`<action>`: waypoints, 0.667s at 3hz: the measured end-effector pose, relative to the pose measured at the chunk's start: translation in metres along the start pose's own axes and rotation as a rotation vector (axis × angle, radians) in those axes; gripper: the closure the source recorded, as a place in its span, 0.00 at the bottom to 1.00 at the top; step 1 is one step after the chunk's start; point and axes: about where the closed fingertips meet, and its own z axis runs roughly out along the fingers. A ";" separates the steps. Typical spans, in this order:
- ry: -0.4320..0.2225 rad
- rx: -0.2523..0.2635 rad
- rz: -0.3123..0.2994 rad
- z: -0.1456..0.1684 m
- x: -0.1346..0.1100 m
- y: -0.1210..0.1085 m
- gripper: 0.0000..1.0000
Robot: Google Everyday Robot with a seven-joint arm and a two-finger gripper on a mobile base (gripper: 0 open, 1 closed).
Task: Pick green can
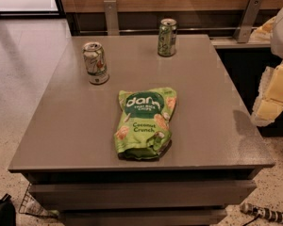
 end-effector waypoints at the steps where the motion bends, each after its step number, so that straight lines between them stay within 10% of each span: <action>1: 0.000 0.000 0.000 0.000 0.000 0.000 0.00; 2: -0.033 0.049 0.024 0.003 0.004 -0.021 0.00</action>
Offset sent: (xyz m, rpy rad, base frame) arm 0.0948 -0.0473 0.0108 0.1359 -0.2417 -0.1196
